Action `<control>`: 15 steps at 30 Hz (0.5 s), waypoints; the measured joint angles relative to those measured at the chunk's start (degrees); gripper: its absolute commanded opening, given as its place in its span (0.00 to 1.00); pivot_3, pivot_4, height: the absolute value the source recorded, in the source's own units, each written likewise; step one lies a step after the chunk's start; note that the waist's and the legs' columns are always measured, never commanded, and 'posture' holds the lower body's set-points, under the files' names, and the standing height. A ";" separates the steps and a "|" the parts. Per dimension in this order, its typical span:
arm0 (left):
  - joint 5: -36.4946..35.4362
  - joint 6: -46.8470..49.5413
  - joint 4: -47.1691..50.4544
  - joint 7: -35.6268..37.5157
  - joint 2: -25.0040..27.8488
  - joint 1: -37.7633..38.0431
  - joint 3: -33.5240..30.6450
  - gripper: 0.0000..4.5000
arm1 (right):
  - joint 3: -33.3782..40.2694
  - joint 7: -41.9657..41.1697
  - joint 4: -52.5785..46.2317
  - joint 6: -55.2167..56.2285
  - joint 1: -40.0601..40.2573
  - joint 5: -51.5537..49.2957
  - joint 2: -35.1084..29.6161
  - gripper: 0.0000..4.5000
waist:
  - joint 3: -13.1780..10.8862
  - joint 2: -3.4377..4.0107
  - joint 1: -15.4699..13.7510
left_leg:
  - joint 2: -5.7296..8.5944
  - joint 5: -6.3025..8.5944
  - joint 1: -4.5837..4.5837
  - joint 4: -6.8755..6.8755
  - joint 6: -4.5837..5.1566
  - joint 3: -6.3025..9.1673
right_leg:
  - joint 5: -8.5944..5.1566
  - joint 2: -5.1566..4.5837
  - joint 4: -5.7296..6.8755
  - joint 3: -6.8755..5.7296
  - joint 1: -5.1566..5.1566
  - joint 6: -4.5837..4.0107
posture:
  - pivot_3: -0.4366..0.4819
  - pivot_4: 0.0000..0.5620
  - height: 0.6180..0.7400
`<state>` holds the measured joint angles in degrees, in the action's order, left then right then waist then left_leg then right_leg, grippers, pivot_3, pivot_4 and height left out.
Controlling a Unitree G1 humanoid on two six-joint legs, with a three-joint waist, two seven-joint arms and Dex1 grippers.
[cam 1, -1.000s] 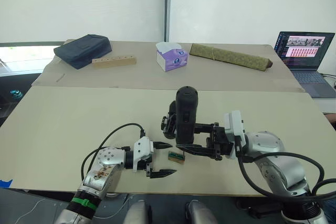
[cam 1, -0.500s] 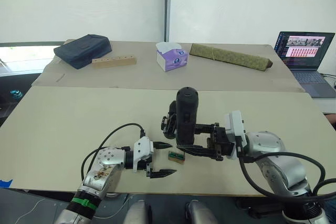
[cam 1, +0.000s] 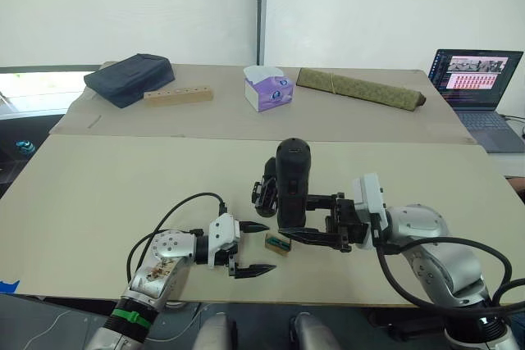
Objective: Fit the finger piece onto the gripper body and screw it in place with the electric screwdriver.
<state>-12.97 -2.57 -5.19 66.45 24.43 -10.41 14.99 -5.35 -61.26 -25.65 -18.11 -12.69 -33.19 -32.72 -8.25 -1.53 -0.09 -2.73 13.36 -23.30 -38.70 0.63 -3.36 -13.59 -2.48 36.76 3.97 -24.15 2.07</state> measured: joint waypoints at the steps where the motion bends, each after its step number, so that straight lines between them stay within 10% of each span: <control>1: 0.00 0.03 0.25 -0.09 0.03 0.21 0.00 1.00 | 0.01 0.00 0.01 0.00 -0.02 -0.05 0.01 0.42 | 0.00 0.00 0.02 | 0.00 0.00 0.00 0.00 0.00 0.00 | 0.00 0.00 0.00 0.00 0.00 0.00 | 0.48 0.27 1.00; 15: -0.01 0.08 0.51 -0.55 0.23 0.63 -0.03 1.00 | 0.01 -0.04 0.23 0.00 -0.15 -0.85 0.24 0.42 | 0.00 0.00 0.16 | -0.01 0.00 0.00 0.02 0.00 0.00 | -0.01 0.00 -0.01 0.00 -0.01 -0.01 | 0.48 0.27 1.00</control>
<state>-12.98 -2.49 -4.68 65.89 24.66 -9.78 14.96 -5.35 -61.30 -25.42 -18.11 -12.84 -34.04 -32.48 -8.25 -1.54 0.07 -2.73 13.36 -23.31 -38.68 0.64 -3.36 -13.60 -2.48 36.75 3.97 -24.16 2.07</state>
